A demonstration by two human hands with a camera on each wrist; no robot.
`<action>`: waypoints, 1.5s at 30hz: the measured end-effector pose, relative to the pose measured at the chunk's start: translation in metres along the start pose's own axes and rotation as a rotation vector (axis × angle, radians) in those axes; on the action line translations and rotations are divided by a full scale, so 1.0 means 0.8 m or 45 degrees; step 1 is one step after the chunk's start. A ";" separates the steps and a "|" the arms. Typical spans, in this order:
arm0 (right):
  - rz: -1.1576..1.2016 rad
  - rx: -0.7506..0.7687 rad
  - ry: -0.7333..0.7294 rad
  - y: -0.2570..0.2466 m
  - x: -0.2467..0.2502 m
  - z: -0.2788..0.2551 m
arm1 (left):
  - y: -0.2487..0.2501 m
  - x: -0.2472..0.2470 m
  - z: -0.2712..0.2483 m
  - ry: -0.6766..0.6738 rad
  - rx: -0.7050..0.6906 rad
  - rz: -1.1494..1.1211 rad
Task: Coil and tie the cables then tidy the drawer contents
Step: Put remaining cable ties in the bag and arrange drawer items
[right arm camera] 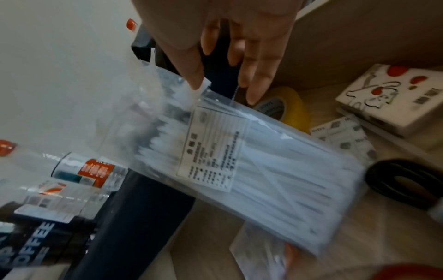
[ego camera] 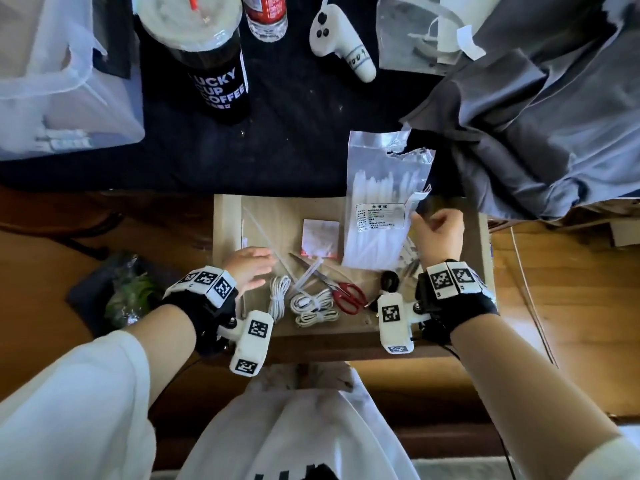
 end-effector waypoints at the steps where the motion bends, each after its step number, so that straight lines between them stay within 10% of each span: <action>1: -0.022 -0.044 -0.153 0.005 -0.007 -0.011 | -0.001 0.000 0.006 0.047 0.008 -0.011; 5: -0.064 -0.099 -0.982 0.007 -0.076 -0.059 | -0.004 0.001 0.028 0.238 0.068 0.012; 9: -0.223 0.024 -1.263 0.011 -0.150 -0.079 | -0.029 0.000 0.045 0.186 0.216 -0.038; 19: -0.650 0.125 -1.392 0.033 -0.187 -0.069 | -0.052 0.002 0.063 0.101 0.289 -0.284; 30: -0.019 0.466 -1.088 -0.076 -0.152 -0.059 | 0.005 -0.010 0.018 -0.328 -0.400 0.236; 37: 0.487 0.172 -0.849 -0.089 -0.150 -0.055 | 0.023 0.012 0.009 -0.068 -0.720 0.099; 45: -0.076 -0.077 -1.170 -0.025 -0.238 -0.089 | 0.021 0.068 -0.002 -0.210 -0.523 -0.469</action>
Point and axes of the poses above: each hand's wrist, its own z-axis towards the middle knuckle, its own x-axis out of the back of the hand, y = z × x, the point moved 2 cm from there along z, towards the middle knuckle, and after that the axes turned 15 degrees about x, right-handed, at the moved point
